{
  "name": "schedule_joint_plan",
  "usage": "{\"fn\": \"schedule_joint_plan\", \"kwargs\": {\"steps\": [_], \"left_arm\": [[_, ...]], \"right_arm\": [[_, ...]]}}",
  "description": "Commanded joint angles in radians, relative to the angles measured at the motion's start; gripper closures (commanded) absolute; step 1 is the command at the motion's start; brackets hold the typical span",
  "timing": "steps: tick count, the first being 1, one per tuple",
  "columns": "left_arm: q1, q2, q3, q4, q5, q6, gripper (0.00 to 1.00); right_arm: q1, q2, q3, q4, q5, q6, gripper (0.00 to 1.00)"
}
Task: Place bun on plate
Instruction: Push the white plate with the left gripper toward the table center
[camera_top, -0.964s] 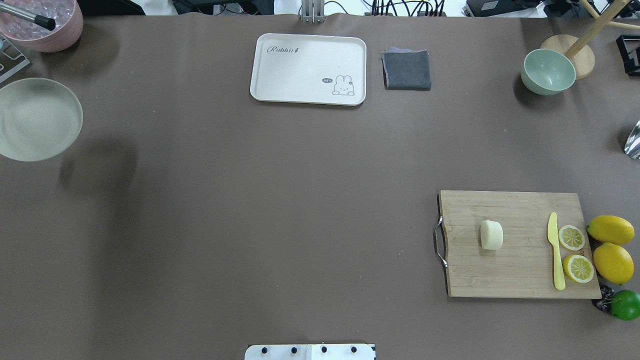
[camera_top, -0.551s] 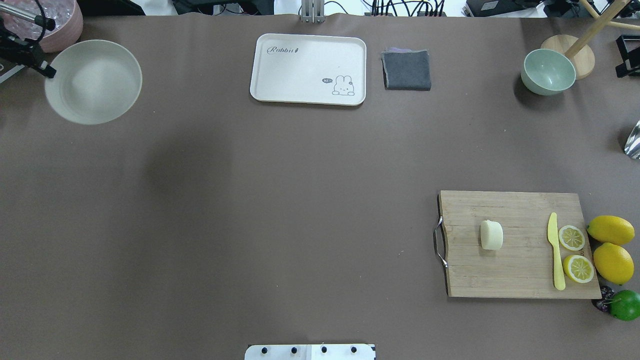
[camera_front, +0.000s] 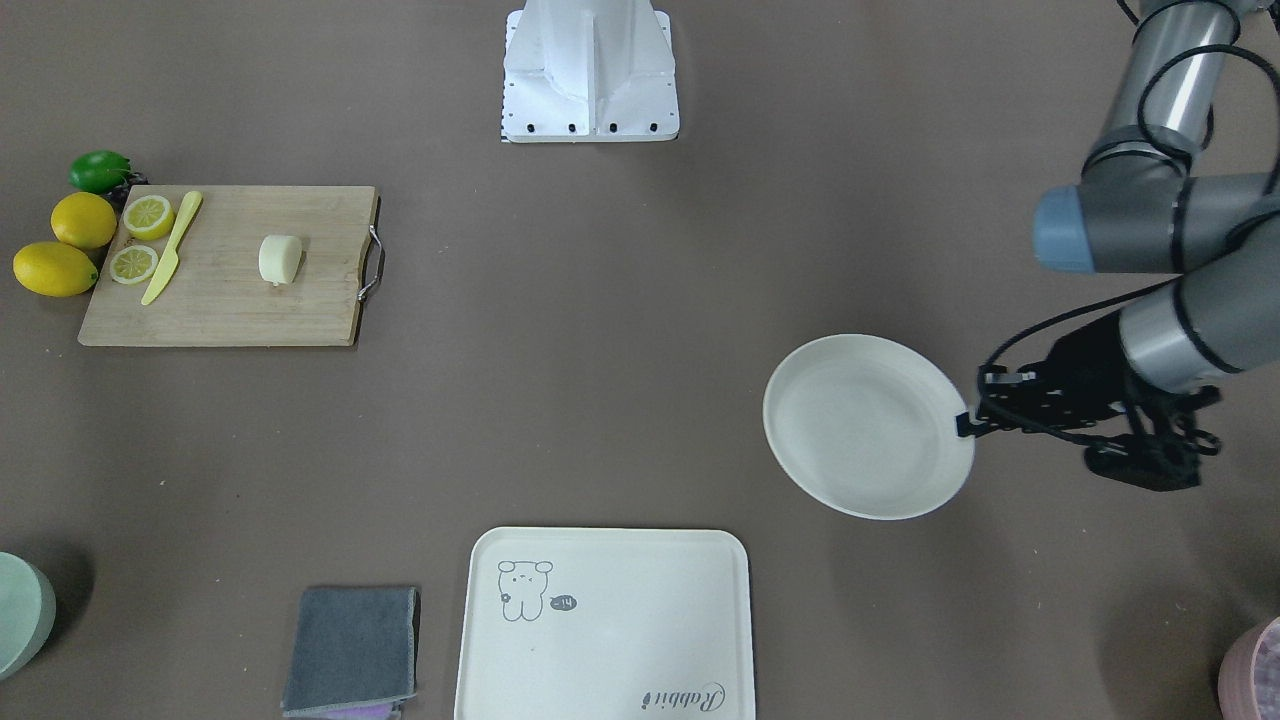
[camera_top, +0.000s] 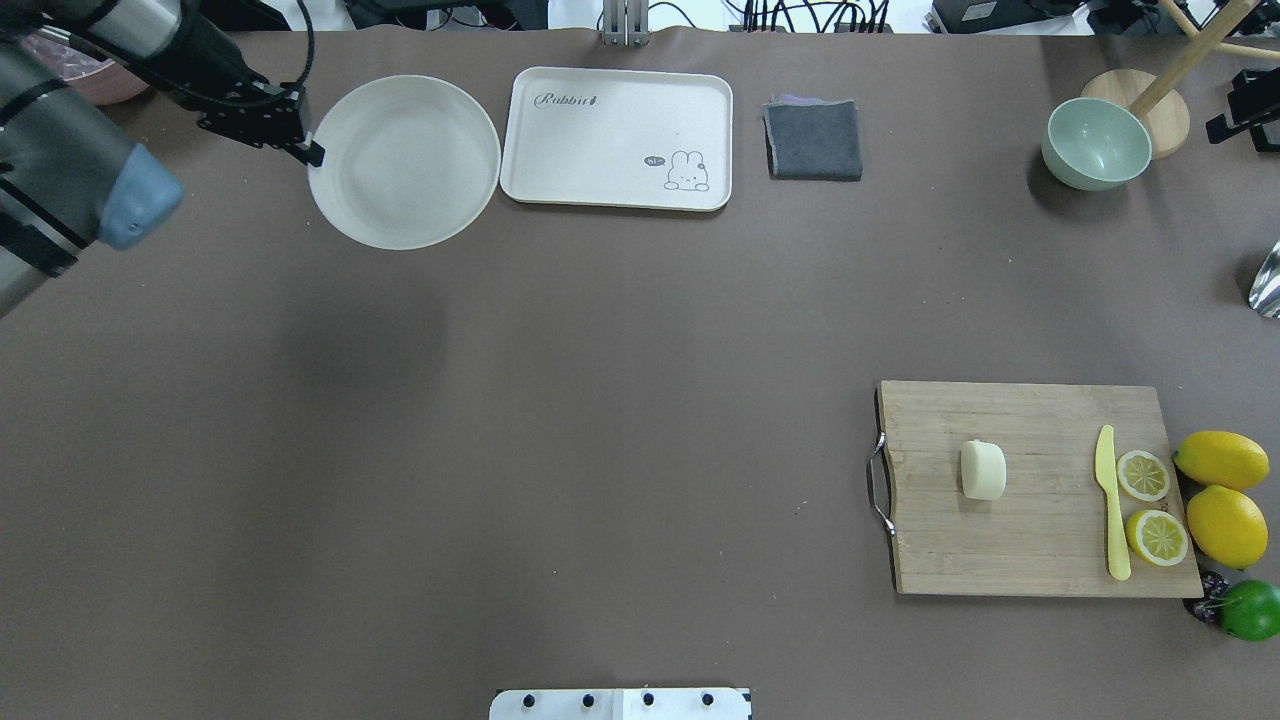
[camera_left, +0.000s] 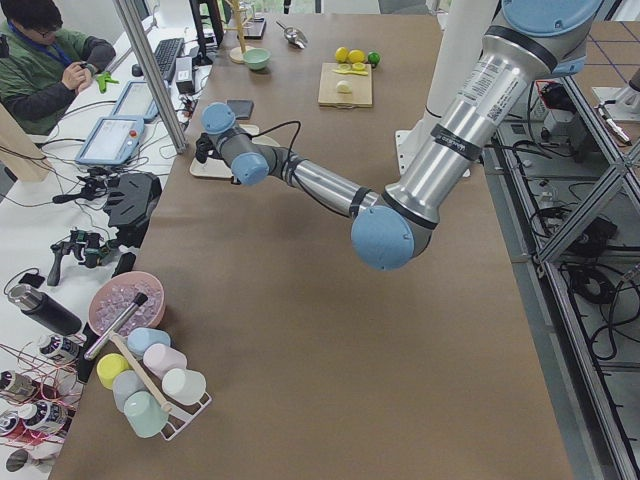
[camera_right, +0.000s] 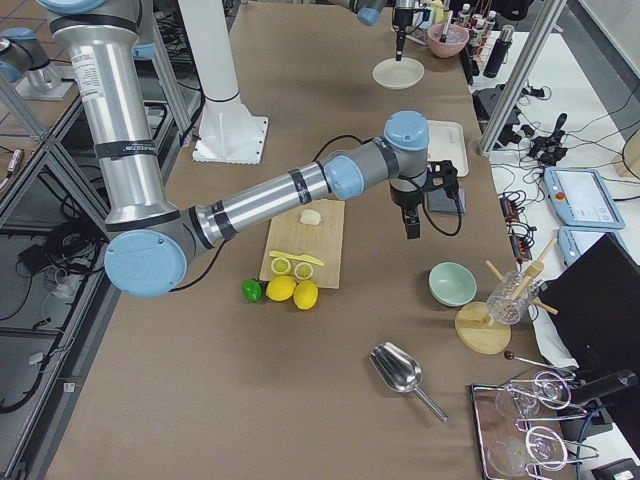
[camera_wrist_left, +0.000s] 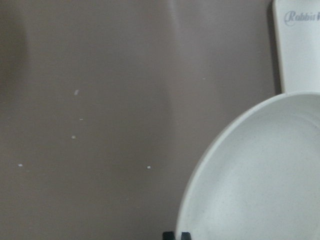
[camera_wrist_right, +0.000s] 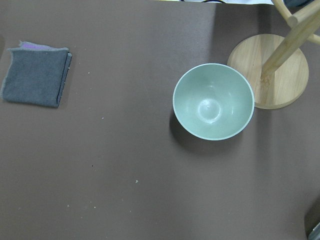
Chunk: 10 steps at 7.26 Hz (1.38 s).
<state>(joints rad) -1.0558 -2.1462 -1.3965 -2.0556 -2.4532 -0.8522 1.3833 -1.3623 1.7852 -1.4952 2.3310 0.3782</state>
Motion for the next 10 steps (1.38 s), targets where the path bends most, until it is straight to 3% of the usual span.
{"fn": "schedule_joint_plan", "kwargs": {"steps": [1,2,4,7,8,10], "left_arm": [[0.155,-0.020,-0.004,-0.139,0.153,-0.199,1.00],[0.210,-0.027,-0.013,-0.171,0.198,-0.281,1.00],[0.380,-0.055,-0.022,-0.204,0.381,-0.394,1.00],[0.496,-0.038,-0.098,-0.198,0.434,-0.429,1.00],[0.508,-0.037,-0.099,-0.198,0.453,-0.420,0.91],[0.501,-0.006,-0.121,-0.196,0.453,-0.400,1.00]], "right_arm": [[-0.006,0.025,-0.033,0.003,-0.001,-0.001,0.00],[-0.007,0.025,-0.029,0.007,-0.001,0.001,0.00],[-0.006,0.022,-0.023,0.007,0.001,-0.001,0.00],[-0.009,0.023,-0.024,0.010,-0.008,-0.001,0.00],[-0.009,0.022,-0.021,0.010,-0.025,-0.001,0.00],[-0.020,0.022,-0.023,0.010,-0.032,-0.001,0.00]]}}
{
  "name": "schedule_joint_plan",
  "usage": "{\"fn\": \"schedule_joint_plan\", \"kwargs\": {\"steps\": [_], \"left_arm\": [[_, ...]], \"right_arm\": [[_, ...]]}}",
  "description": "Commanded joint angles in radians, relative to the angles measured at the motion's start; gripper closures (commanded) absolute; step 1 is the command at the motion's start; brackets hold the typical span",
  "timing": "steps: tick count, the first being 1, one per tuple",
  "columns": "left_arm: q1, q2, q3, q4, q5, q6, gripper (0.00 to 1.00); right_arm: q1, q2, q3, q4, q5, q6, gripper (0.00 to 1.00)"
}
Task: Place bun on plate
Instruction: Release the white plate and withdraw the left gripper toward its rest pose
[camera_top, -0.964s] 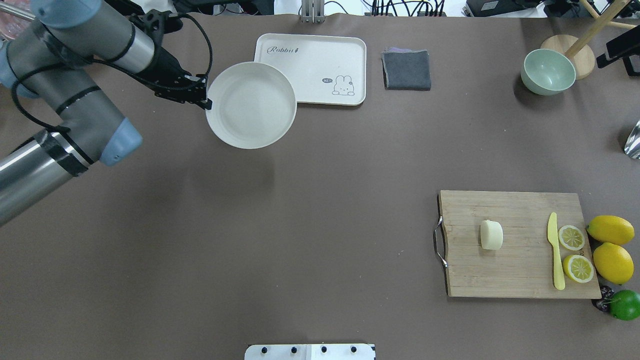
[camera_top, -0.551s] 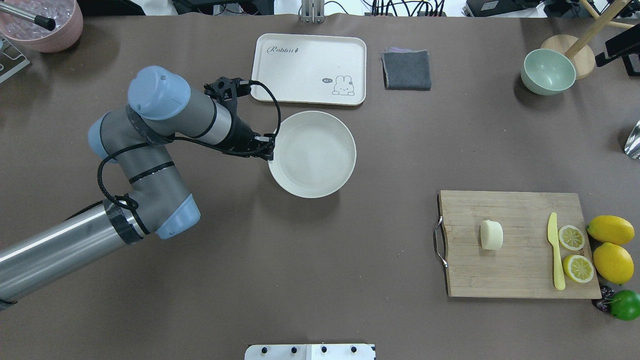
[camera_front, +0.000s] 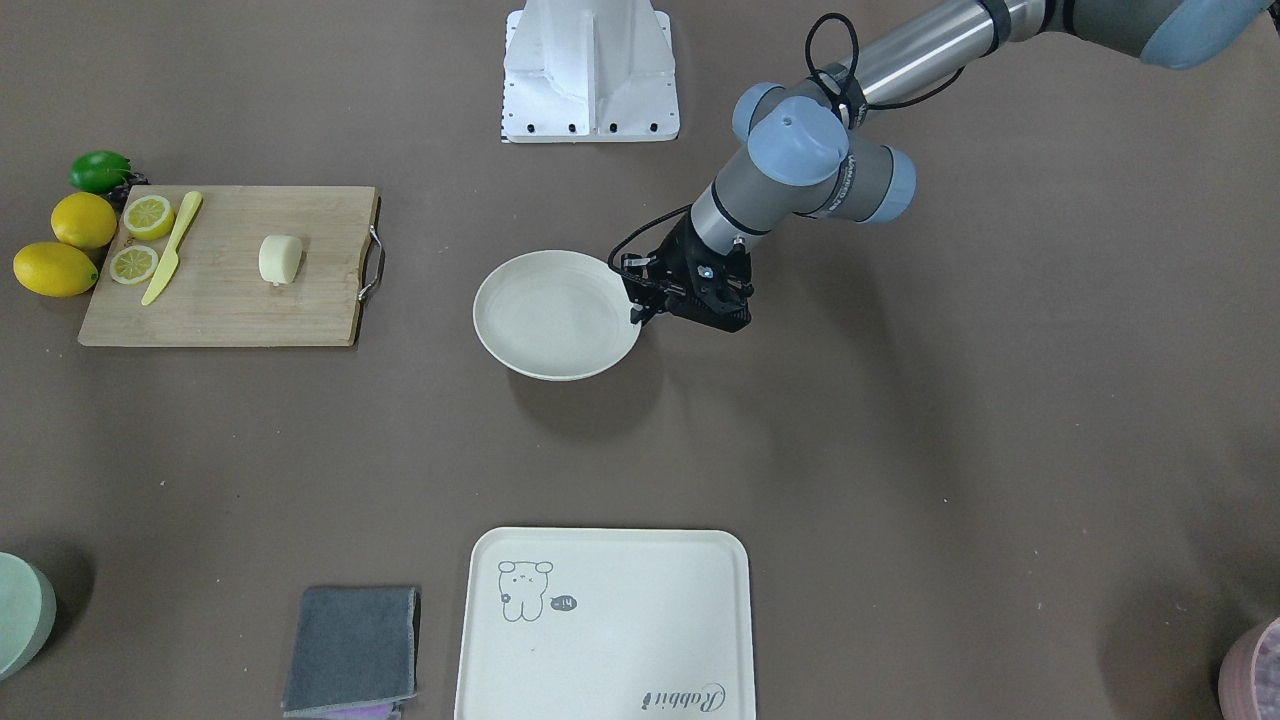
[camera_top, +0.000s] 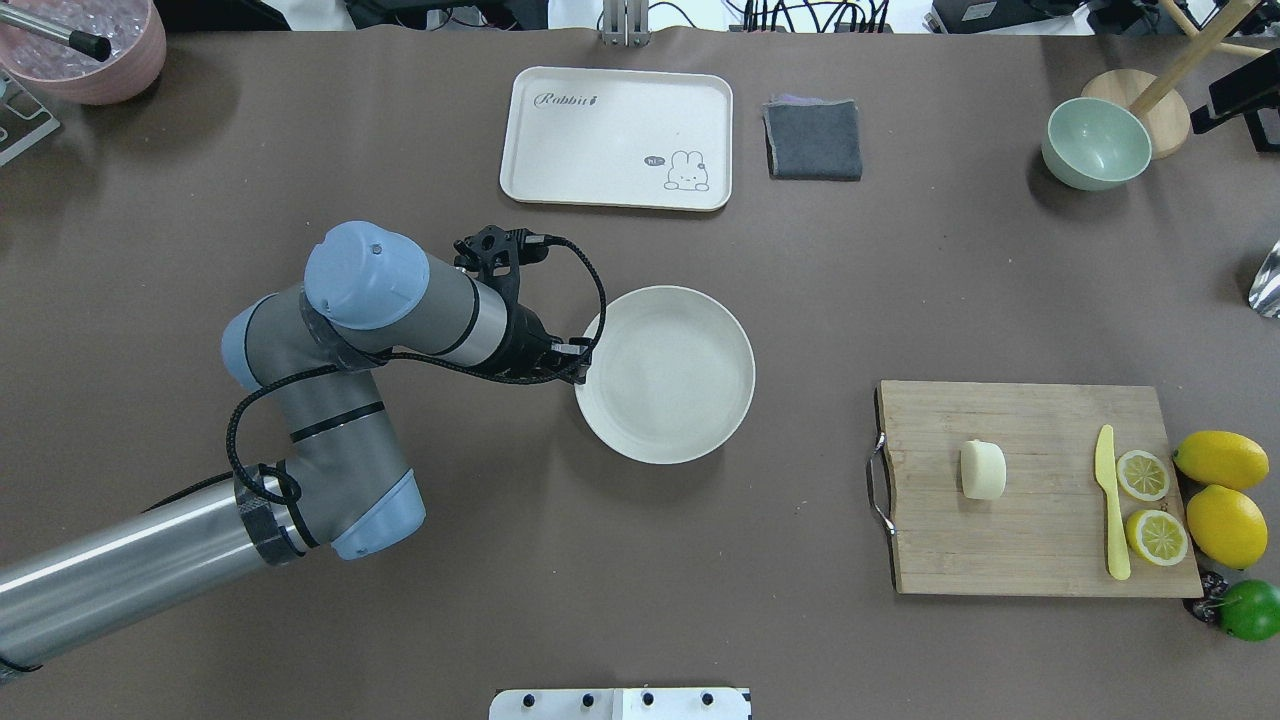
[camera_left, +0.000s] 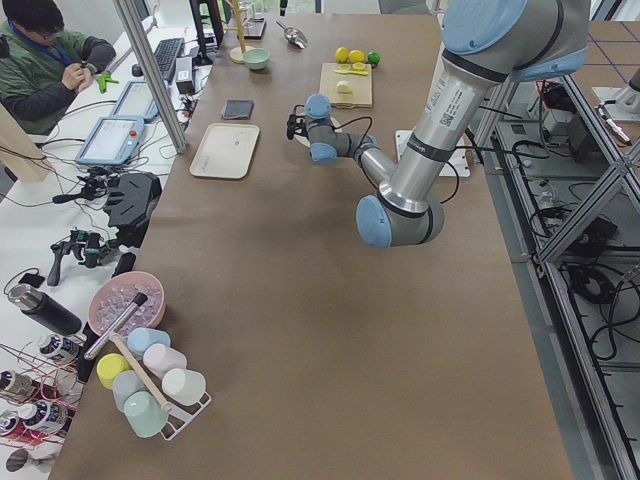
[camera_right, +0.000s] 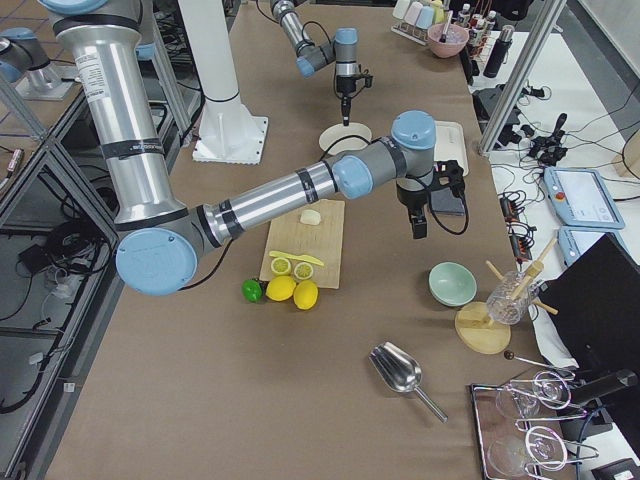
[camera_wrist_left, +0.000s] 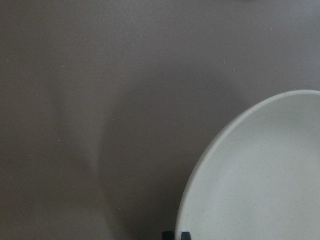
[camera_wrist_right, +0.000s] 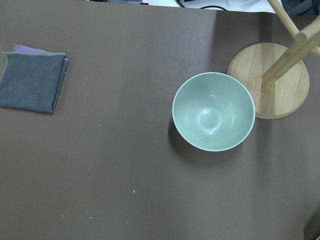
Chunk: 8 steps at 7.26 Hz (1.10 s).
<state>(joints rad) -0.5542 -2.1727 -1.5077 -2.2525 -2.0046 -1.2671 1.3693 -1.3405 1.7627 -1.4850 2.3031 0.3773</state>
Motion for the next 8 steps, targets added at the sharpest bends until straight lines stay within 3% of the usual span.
{"fn": "schedule_joint_plan", "kwargs": {"steps": [1,2,3,5,7,8], "left_arm": [[-0.019,0.031,-0.009,0.001,0.004,0.068,1.00],[-0.030,0.043,-0.009,0.001,0.003,0.093,0.94],[-0.044,0.050,-0.014,-0.001,-0.006,0.092,0.04],[-0.067,0.095,-0.087,0.007,-0.028,0.090,0.02],[-0.252,0.120,-0.121,0.008,-0.203,0.094,0.02],[-0.313,0.122,-0.121,0.007,-0.224,0.101,0.02]], "right_arm": [[-0.021,0.003,-0.003,0.002,-0.005,0.000,0.00],[-0.029,0.003,-0.005,0.002,-0.008,0.000,0.00],[-0.030,0.023,-0.002,-0.001,-0.013,0.000,0.00],[-0.041,0.052,-0.009,-0.012,-0.004,0.008,0.00],[-0.049,0.058,-0.011,-0.011,0.012,0.031,0.00],[-0.077,0.081,-0.018,-0.018,0.025,0.038,0.00]]}}
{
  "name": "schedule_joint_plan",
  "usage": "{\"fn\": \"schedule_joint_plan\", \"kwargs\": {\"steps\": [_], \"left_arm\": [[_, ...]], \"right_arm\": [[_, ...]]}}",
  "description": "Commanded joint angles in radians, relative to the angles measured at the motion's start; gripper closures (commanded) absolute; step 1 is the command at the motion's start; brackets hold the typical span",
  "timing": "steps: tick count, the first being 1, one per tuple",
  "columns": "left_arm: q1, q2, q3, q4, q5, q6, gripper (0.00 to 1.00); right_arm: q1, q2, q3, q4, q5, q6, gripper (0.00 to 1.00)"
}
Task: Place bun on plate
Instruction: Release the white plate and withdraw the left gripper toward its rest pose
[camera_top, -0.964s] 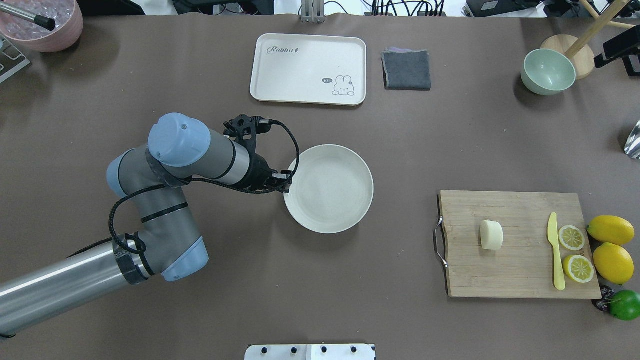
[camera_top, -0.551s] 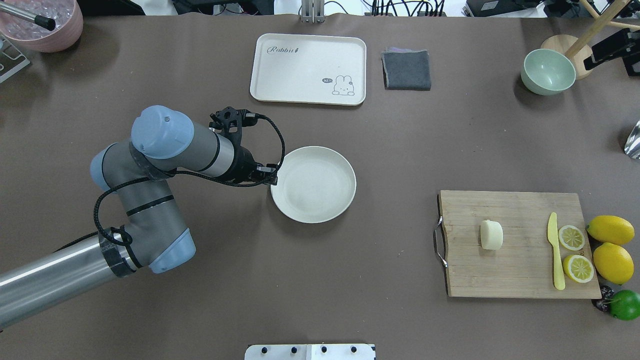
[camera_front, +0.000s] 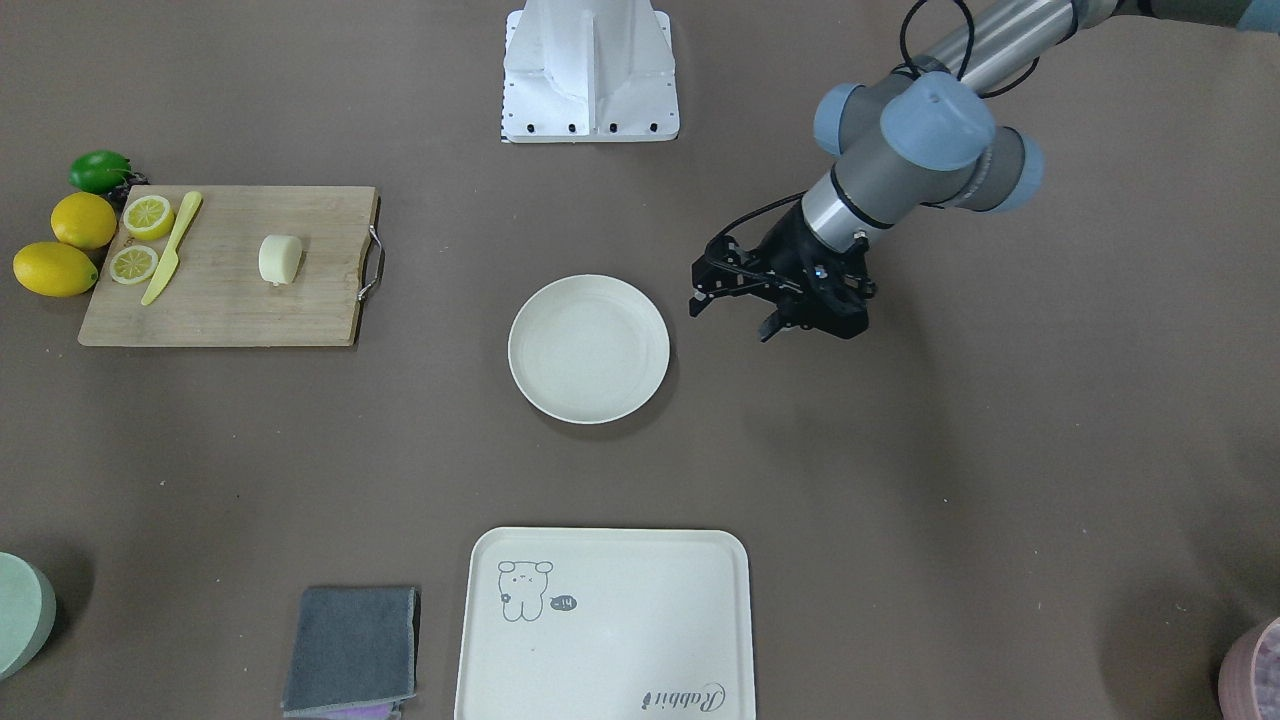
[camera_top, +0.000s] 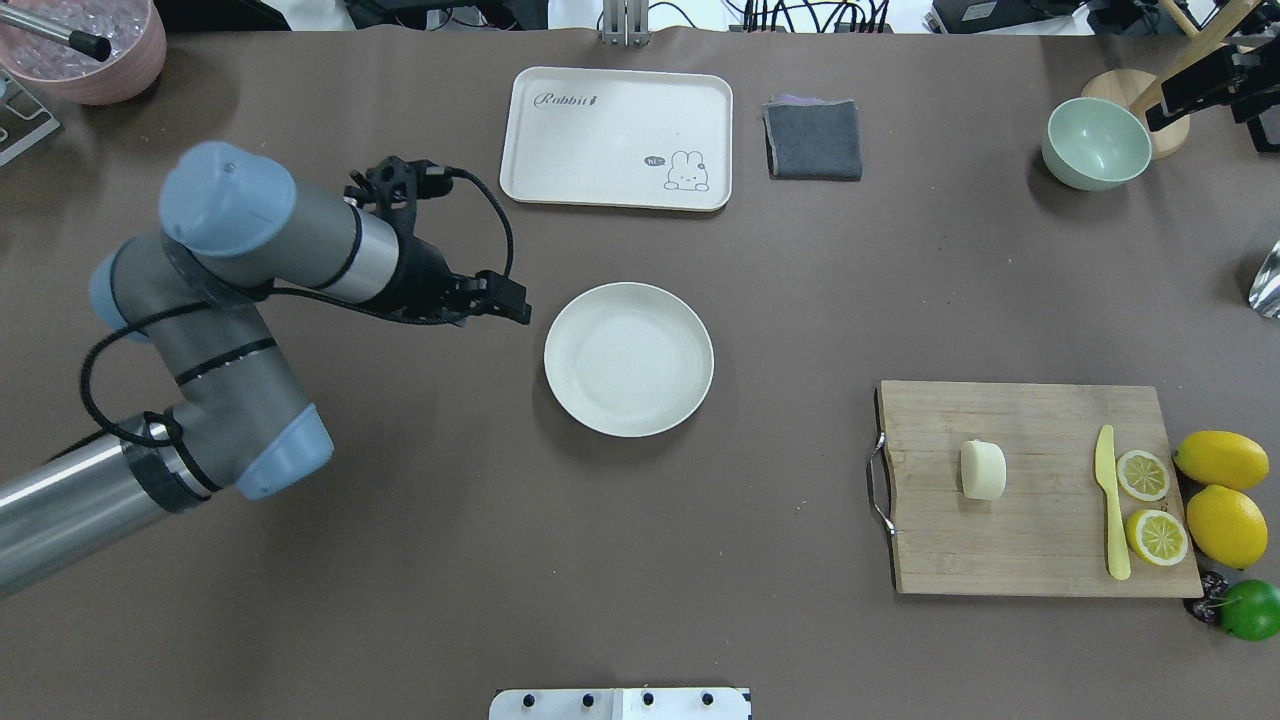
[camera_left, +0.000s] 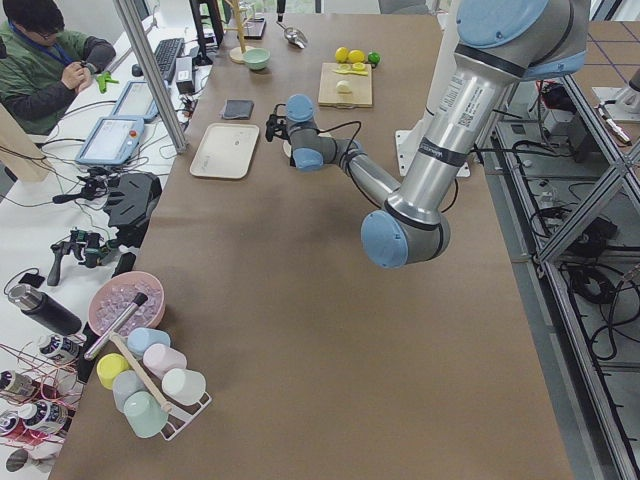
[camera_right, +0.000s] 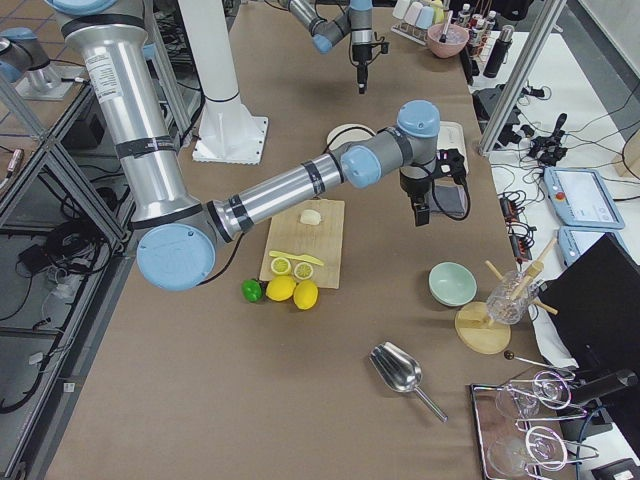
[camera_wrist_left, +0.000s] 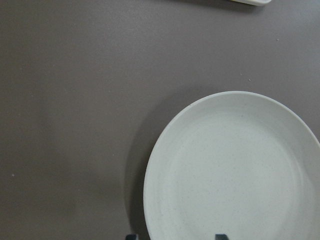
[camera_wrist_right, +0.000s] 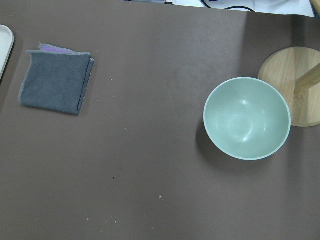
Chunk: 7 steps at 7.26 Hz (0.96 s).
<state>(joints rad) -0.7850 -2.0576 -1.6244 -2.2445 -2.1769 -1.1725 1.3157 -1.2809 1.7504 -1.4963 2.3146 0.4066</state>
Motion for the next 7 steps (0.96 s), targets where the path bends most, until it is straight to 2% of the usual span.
{"fn": "schedule_joint_plan", "kwargs": {"steps": [1,3,4,7], "left_arm": [[-0.129,0.029,-0.003,0.000,-0.058,0.045,0.02],[-0.229,0.071,0.003,0.015,-0.110,0.173,0.02],[-0.240,0.074,0.008,0.016,-0.116,0.177,0.02],[-0.284,0.085,0.032,0.023,-0.118,0.221,0.02]], "right_arm": [[-0.050,0.040,-0.020,-0.043,0.011,0.070,0.00],[-0.052,0.020,-0.012,-0.036,0.058,0.147,0.00],[-0.071,0.014,-0.002,-0.036,0.036,0.165,0.00],[-0.167,0.031,-0.003,-0.038,0.040,0.248,0.00]]}}
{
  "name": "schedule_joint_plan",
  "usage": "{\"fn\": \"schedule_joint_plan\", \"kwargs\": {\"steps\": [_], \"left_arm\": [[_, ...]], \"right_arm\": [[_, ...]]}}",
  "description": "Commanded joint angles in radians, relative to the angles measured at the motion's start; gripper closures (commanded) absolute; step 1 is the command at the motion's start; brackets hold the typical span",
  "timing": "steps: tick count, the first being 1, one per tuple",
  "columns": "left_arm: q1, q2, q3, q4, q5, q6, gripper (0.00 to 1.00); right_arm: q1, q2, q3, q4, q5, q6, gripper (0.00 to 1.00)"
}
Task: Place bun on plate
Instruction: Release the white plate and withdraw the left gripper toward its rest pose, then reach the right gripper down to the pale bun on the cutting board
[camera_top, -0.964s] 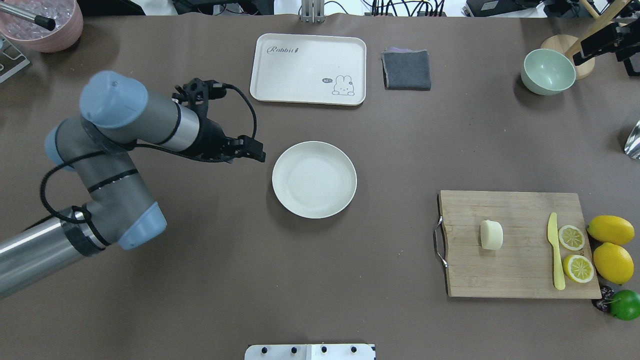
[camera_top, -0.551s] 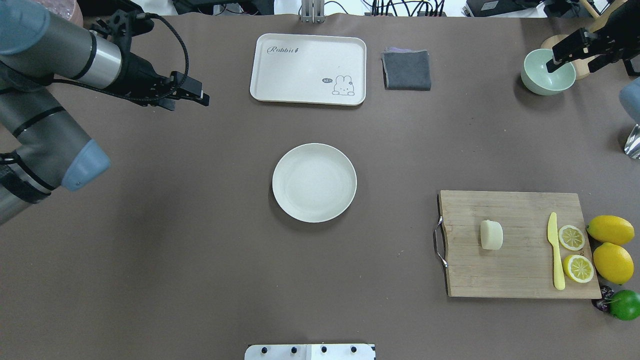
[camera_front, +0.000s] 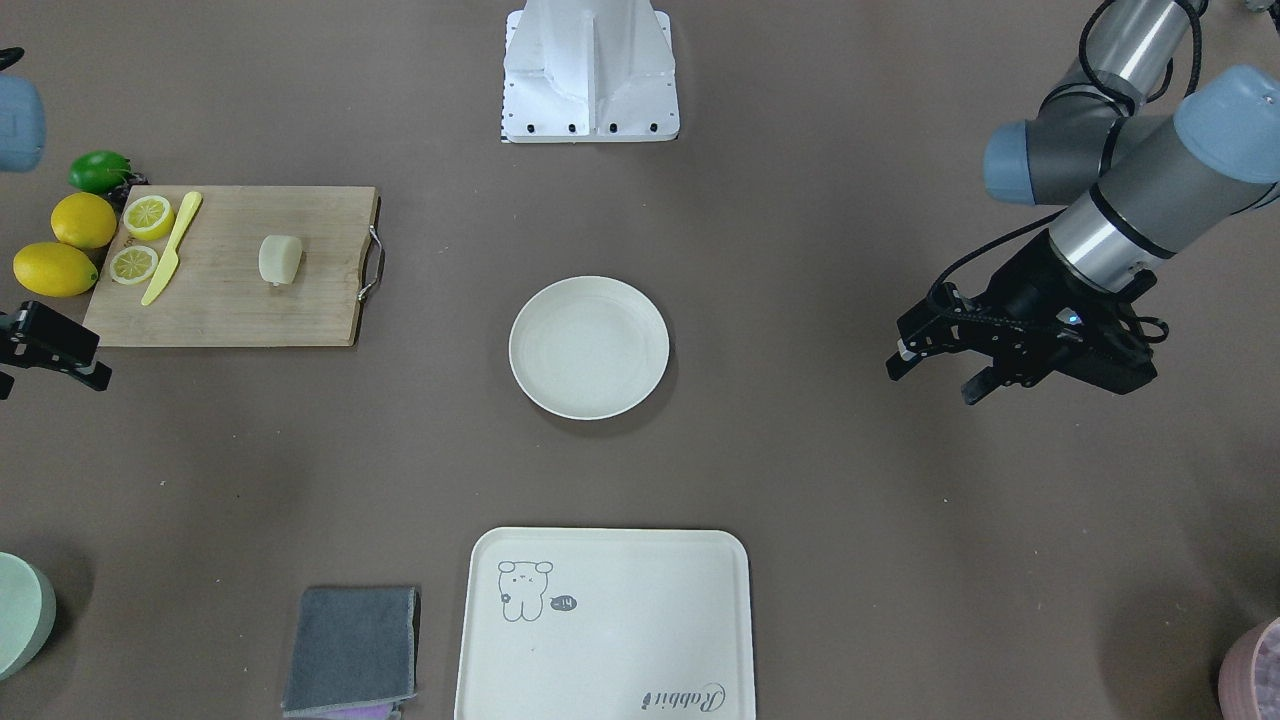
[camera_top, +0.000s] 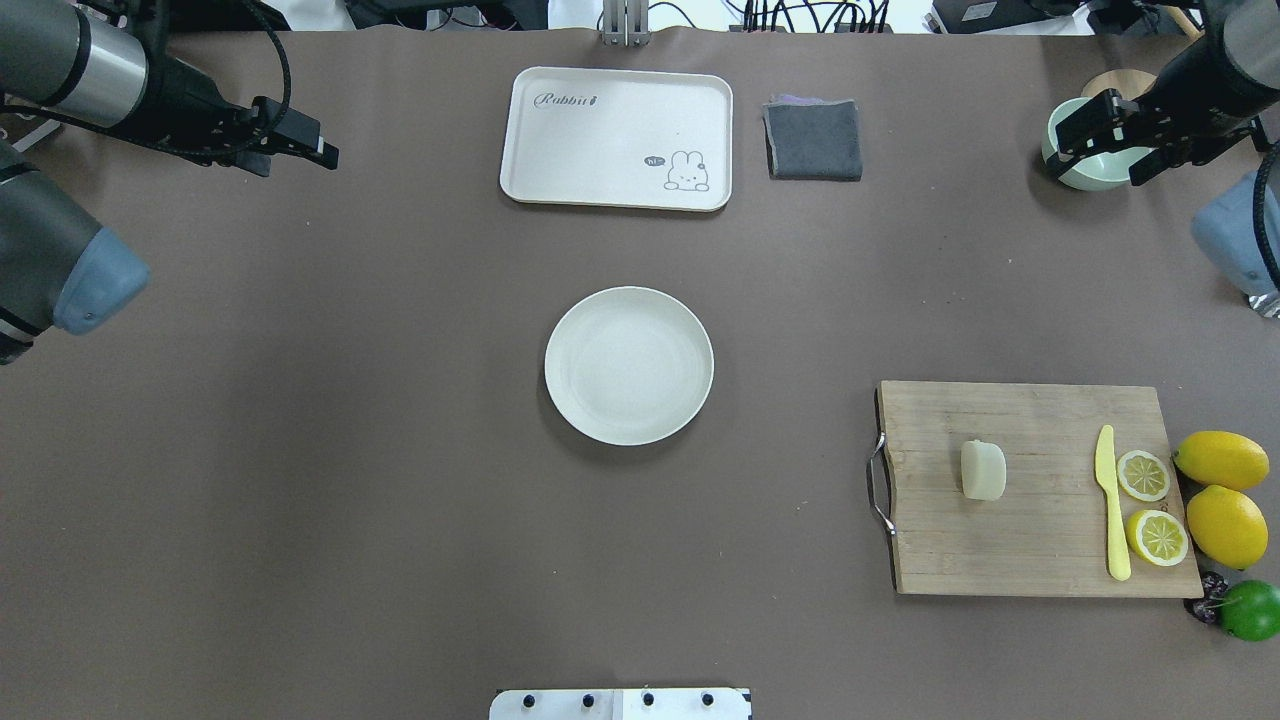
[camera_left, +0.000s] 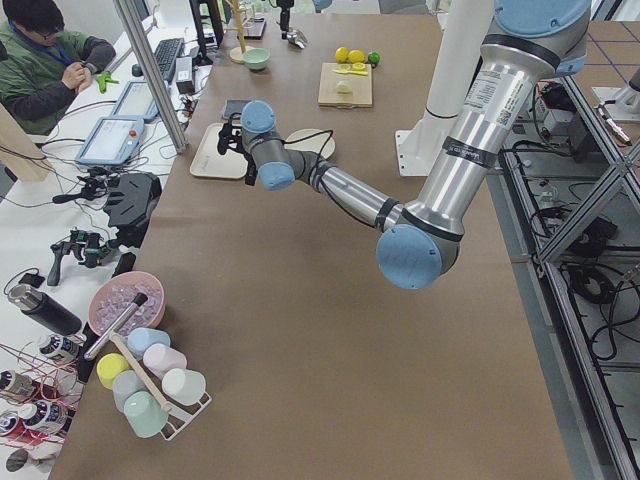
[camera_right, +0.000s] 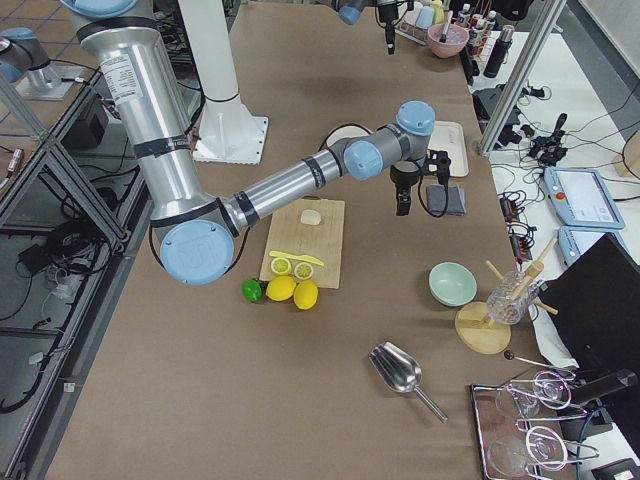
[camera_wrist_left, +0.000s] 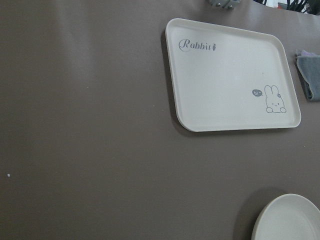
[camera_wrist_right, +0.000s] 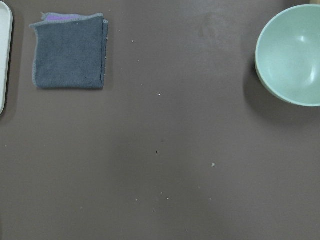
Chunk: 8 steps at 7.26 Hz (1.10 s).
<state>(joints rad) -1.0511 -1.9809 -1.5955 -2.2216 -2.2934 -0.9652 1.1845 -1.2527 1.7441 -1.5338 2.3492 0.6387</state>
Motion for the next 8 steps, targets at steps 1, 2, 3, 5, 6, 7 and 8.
{"fn": "schedule_joint_plan", "kwargs": {"steps": [1,2,3,5,6,7,8], "left_arm": [[-0.033,0.023,0.002,0.000,0.000,0.020,0.02],[-0.047,0.027,0.002,0.000,0.002,0.031,0.02],[-0.056,0.028,-0.001,0.000,0.002,0.036,0.02],[-0.064,0.030,-0.006,0.000,0.014,0.036,0.02],[-0.066,0.030,-0.004,0.000,0.015,0.037,0.02],[-0.069,0.030,-0.004,0.000,0.029,0.037,0.02],[-0.072,0.028,-0.004,0.000,0.037,0.037,0.02]], "right_arm": [[-0.057,-0.019,0.027,-0.002,0.021,0.022,0.00],[-0.083,-0.072,0.069,0.000,0.037,0.041,0.00],[-0.126,-0.129,0.107,0.001,0.029,0.064,0.00],[-0.234,-0.163,0.135,0.001,-0.042,0.154,0.00],[-0.306,-0.165,0.138,0.001,-0.098,0.217,0.00],[-0.366,-0.165,0.141,0.001,-0.135,0.266,0.00],[-0.408,-0.194,0.149,0.001,-0.162,0.272,0.00]]}}
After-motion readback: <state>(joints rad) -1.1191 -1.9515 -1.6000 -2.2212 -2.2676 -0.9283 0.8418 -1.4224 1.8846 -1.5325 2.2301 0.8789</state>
